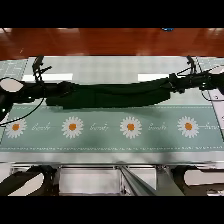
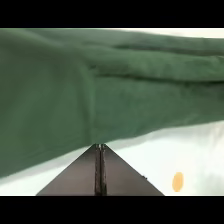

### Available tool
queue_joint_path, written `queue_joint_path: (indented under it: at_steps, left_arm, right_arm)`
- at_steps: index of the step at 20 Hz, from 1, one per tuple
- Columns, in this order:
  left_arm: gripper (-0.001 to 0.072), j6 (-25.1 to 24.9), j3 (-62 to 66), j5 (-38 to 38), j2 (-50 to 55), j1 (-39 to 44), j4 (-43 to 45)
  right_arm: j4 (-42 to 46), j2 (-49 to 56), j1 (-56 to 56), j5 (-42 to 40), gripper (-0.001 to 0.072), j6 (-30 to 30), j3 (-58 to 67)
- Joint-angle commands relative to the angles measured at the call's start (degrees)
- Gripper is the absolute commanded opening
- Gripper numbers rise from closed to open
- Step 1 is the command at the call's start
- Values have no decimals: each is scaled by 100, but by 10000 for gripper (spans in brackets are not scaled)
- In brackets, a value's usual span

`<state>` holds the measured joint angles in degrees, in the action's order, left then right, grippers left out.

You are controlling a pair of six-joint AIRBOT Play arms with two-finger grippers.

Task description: Fold the shirts.

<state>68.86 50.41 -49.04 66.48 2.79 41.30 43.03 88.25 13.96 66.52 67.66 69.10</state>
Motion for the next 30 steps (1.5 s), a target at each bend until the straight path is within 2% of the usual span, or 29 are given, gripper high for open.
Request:
queue_joint_path:
  at_steps: [1,6,9,12,14,18,20,22,24,26,30]
  left_arm:
    - [18,136,514,278,492,807,4]
    - [18,551,1991,260,2151,2267,11]
    - [18,1010,3040,-24,3261,2835,11]
    - [18,1456,3960,-660,4203,3333,9]
    - [18,1615,4378,-824,4610,3692,-7]
    - [19,1563,4896,-863,4979,4188,-428]
    - [19,1322,4981,-935,4913,4131,-420]
    - [19,1285,4977,-1134,4671,3786,-243]
    - [19,1322,4872,-1572,4229,3206,354]
    - [19,1353,4286,-1473,3447,2583,800]
    - [19,1263,2194,-745,1246,1106,933]
  right_arm:
    - [778,-1123,26,315,29,153,-177]
    - [885,-2879,-127,470,28,627,-708]
    - [857,-3582,-144,595,28,822,-846]
    - [739,-4017,-144,837,29,859,-852]
    - [612,-4199,-144,922,29,861,-852]
    - [326,-4288,-162,1045,29,857,-852]
    - [400,-4275,-293,981,28,872,-852]
    - [407,-4212,-540,868,29,1001,-852]
    - [382,-4030,-1012,503,28,1182,-852]
    - [225,-3735,-1637,-46,28,1270,-852]
    - [-271,-2664,-2868,-1217,28,1231,-647]
